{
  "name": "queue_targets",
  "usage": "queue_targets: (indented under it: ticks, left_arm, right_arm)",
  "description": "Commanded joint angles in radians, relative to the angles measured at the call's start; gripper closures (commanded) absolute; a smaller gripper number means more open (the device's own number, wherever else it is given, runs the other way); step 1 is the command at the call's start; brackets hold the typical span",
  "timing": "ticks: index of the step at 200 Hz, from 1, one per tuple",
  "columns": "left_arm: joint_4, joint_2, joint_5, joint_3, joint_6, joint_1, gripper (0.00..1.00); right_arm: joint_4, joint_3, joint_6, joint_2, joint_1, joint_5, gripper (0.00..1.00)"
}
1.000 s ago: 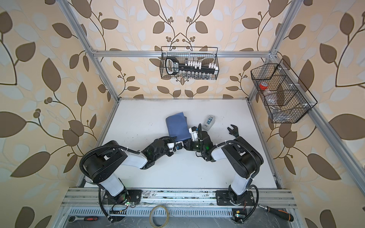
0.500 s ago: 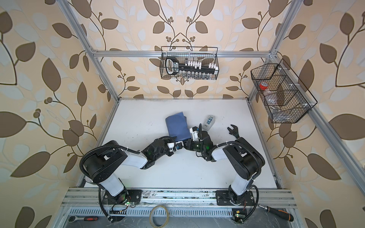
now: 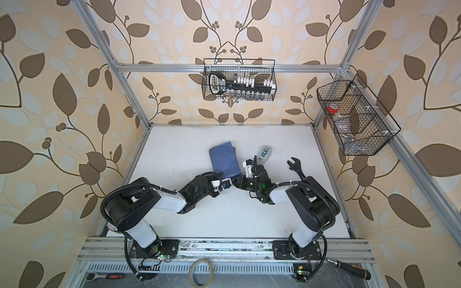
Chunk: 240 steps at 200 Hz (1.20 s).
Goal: Wrap the gift box in paper
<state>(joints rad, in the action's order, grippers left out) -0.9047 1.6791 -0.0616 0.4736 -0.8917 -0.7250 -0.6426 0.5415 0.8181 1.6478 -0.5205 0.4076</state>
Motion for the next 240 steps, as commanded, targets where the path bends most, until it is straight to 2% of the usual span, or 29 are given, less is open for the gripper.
queue_targets:
  ticks: [1, 42, 94, 126, 144, 194, 240]
  left_arm:
    - [0.141, 0.018, -0.016, -0.013, -0.017, 0.017, 0.55]
    - [0.139, 0.013, -0.014, -0.015, -0.015, 0.019, 0.56]
    - [0.141, 0.018, -0.015, -0.012, -0.012, 0.020, 0.56]
    - [0.141, 0.020, -0.017, -0.010, -0.009, 0.022, 0.56]
    - [0.142, 0.023, -0.016, -0.008, -0.010, 0.022, 0.56]
    - [0.142, 0.021, -0.017, -0.009, -0.009, 0.021, 0.56]
    - [0.142, 0.021, -0.016, -0.007, -0.009, 0.022, 0.56]
  right_arm:
    - [0.008, -0.030, -0.012, -0.044, 0.004, -0.006, 0.58]
    - [0.053, -0.090, -0.066, -0.133, -0.006, -0.027, 0.56]
    - [0.060, -0.104, -0.141, -0.157, -0.096, -0.114, 0.71]
    - [-0.017, -0.123, -0.118, -0.110, -0.109, -0.145, 0.84]
    - [-0.074, -0.116, -0.101, -0.063, -0.114, -0.145, 0.87]
    - [-0.216, -0.076, -0.028, 0.061, -0.118, -0.135, 0.91]
    - [-0.273, -0.057, 0.012, 0.108, -0.118, -0.146, 0.92]
